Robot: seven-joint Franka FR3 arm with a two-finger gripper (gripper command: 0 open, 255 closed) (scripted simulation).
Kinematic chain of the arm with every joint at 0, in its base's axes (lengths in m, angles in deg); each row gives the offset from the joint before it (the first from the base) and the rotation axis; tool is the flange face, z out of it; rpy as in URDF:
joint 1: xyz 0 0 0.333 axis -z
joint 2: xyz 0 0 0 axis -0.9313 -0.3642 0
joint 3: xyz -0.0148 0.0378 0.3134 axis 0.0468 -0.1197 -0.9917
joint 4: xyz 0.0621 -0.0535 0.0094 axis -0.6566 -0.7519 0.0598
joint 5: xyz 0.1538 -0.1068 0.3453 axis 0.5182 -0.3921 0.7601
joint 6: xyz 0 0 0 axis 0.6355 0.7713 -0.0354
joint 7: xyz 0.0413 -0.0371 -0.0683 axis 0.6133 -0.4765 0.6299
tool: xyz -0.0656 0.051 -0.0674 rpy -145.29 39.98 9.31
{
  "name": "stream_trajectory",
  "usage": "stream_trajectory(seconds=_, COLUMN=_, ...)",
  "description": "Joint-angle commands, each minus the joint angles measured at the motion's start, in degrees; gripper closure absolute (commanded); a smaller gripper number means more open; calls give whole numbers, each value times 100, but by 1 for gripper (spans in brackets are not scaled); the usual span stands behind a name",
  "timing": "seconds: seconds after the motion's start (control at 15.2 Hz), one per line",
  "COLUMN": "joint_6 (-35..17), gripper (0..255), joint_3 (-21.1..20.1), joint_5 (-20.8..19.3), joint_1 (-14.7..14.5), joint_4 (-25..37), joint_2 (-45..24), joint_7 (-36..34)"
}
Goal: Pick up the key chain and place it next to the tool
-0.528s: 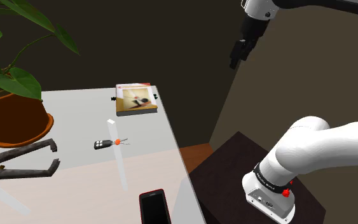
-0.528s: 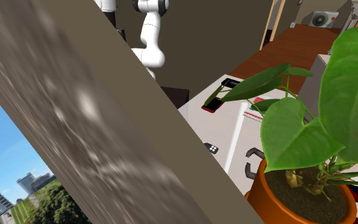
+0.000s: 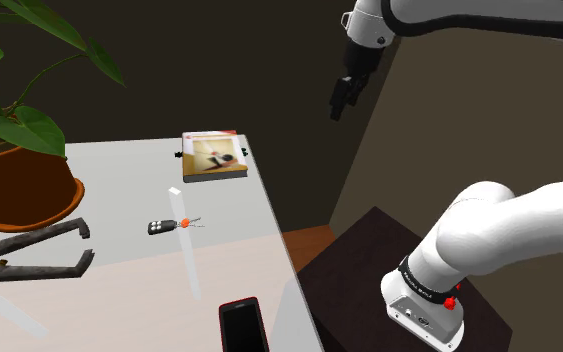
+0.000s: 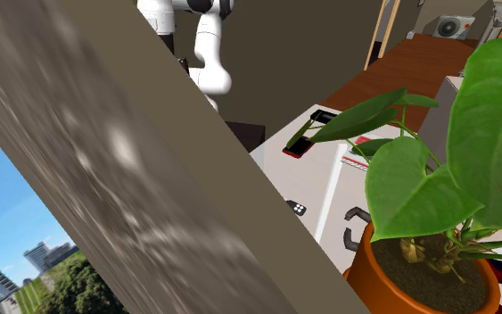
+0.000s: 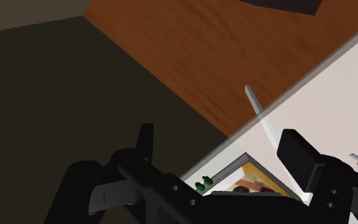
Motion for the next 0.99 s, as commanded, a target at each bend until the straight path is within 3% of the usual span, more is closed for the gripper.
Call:
stream_trajectory(seconds=0.0, joint_6=-288, gripper=0, joint_3=-126, joint_5=81, joint_1=-111, joint_4=-27, joint_2=-264, joint_7=-22)
stream_trajectory(seconds=0.92, joint_6=-1802, gripper=0, joint_3=-1015, joint_5=308, joint_1=-750, joint_4=492, joint_2=-2326, joint_7=-157)
